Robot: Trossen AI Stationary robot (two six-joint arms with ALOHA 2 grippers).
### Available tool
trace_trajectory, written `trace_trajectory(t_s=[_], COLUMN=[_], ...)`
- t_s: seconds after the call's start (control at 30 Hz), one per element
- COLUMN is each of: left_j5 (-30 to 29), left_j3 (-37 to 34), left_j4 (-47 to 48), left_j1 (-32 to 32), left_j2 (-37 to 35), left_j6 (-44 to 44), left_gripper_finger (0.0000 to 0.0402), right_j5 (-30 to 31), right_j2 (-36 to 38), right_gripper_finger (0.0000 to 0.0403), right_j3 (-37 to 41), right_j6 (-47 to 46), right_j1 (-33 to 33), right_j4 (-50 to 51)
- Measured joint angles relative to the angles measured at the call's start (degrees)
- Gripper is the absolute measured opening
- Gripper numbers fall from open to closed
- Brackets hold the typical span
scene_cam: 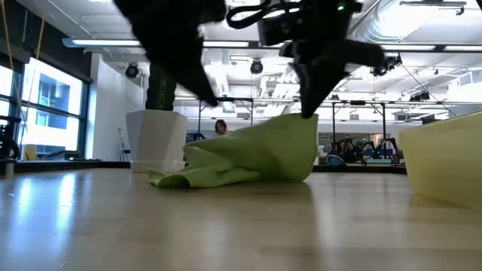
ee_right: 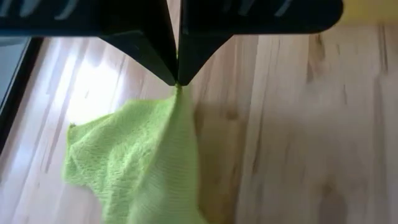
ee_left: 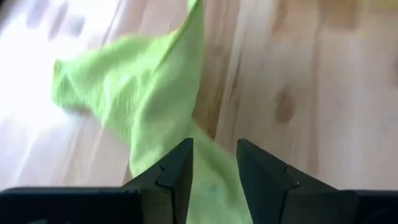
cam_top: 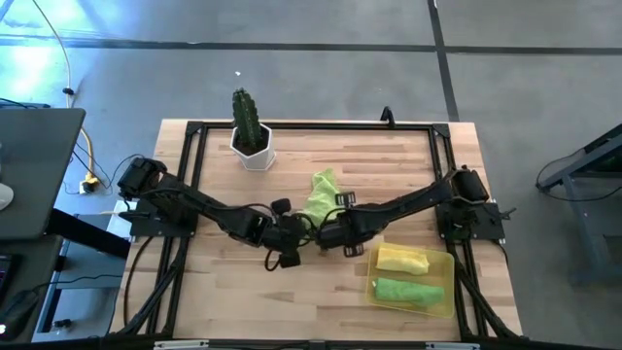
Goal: Roll microfiber towels into tight, uniform cylinder then place into a basket
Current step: Fold the light green towel
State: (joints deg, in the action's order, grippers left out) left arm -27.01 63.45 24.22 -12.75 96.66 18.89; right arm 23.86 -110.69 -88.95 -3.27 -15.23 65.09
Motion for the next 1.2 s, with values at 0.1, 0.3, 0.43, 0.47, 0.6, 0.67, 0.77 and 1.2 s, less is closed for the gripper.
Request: trace_trajectory(t_s=[0.1, 0.3, 0.43, 0.47, 0.6, 0.67, 0.77, 1.2], left_j5=[1.3, 8.5, 10.9, 11.5, 14.8, 16.8, 18.4, 31.2], left_j3=[0.8, 0.8, 0.9, 0.9, 0.8, 0.9, 0.9, 0.9], left_j4=[-4.9, -16.8, -24.5, -27.1, -35.7, -39.6, -42.6, -44.5], left_j1=[0.0, 0.6, 1.7, 2.2, 3.9, 5.2, 7.1, 13.5], left_j2=[0.0, 0.1, 0.3, 0.5, 1.1, 1.4, 1.7, 1.6], left_j6=[-6.3, -17.5, -21.3, -22.3, -26.7, -27.6, -27.6, -24.6], left_gripper_finger=[0.0115, 0.0115, 0.0115, 0.0115, 0.0115, 0.0115, 0.0115, 0.0115], right_j5=[0.1, 3.6, 6.5, 7.6, 14.6, 19.6, 22.5, 24.3], right_j2=[1.4, 9.2, 15.3, 16.7, 21.3, 22.9, 24.2, 24.3], right_gripper_finger=[0.0, 0.0, 0.0, 0.0, 0.0, 0.0, 0.0, 0.0], right_j3=[0.6, 4.3, 8.9, 10.0, 13.4, 13.9, 13.4, 12.1], right_j6=[2.5, 7.2, 10.0, 10.9, 17.7, 22.5, 27.4, 50.1], right_j1=[-1.4, -5.2, -8.6, -9.3, -12.5, -13.9, -14.8, -13.6], right_j4=[1.4, 2.5, 0.5, -0.2, -0.7, -0.9, -2.1, -14.4])
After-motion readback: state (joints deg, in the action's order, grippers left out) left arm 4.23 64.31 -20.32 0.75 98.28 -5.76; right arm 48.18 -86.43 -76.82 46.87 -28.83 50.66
